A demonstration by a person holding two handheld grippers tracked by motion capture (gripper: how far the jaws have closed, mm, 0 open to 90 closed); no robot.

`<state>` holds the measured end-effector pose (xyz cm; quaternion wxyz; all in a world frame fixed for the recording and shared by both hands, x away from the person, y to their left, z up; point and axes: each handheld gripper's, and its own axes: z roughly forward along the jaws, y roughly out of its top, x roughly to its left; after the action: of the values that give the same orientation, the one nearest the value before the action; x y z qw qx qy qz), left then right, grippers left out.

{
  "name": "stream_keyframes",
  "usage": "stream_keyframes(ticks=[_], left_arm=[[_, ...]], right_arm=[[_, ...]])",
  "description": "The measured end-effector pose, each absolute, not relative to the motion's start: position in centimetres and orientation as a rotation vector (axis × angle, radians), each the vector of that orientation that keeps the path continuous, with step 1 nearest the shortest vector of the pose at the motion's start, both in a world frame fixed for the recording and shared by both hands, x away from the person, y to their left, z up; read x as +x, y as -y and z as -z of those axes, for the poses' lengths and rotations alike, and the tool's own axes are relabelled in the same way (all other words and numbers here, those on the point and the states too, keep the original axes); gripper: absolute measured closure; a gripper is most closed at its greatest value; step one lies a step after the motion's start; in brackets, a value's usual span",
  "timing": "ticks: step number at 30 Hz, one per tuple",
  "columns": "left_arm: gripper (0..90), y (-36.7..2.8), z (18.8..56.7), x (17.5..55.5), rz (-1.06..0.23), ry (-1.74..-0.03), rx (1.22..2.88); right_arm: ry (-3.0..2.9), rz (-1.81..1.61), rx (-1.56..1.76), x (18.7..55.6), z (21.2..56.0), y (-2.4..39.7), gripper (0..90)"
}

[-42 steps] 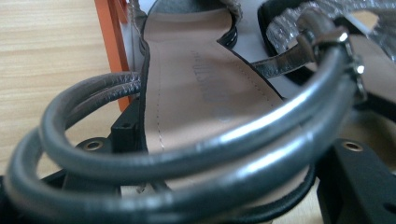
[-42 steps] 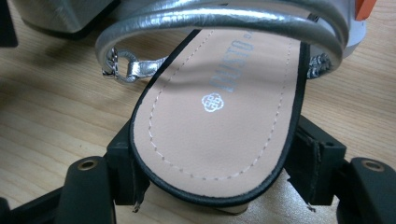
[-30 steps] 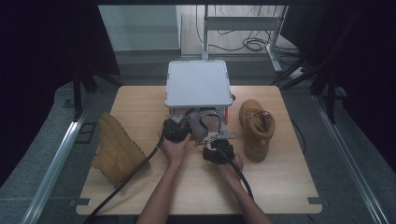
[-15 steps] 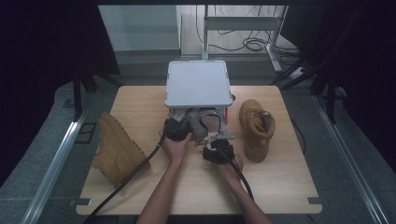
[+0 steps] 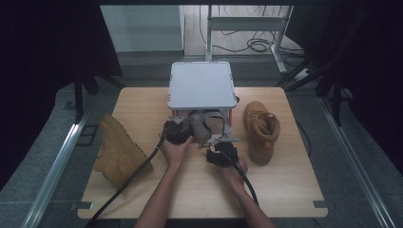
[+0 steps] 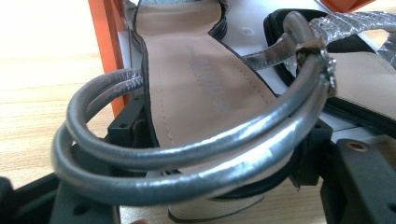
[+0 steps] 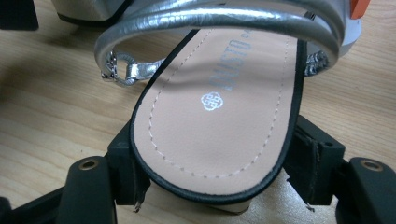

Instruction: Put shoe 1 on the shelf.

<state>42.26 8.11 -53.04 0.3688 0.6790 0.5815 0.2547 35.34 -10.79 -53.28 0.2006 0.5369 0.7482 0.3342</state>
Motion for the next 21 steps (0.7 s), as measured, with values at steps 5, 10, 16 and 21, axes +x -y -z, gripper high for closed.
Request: stream_keyframes(ticks=[5, 10, 16, 21], left_arm=[[36.3, -8.1, 53.0, 42.3, -0.649, -1.497, 1.741], [36.3, -8.1, 53.0, 42.3, -0.645, -1.497, 1.745], [36.3, -8.2, 53.0, 42.3, -0.642, -1.495, 1.748], [36.2, -8.2, 52.9, 42.3, -0.638, -1.494, 1.757]], right_arm=[[-2.08, -0.945, 1.511, 35.5, 53.1, 10.9, 32.7], [-2.058, -0.959, 1.521, 35.8, 52.6, 11.1, 33.6], [-2.042, -0.962, 1.52, 36.0, 52.5, 11.2, 34.3], [-2.032, -0.963, 1.532, 36.5, 52.3, 11.1, 34.6]])
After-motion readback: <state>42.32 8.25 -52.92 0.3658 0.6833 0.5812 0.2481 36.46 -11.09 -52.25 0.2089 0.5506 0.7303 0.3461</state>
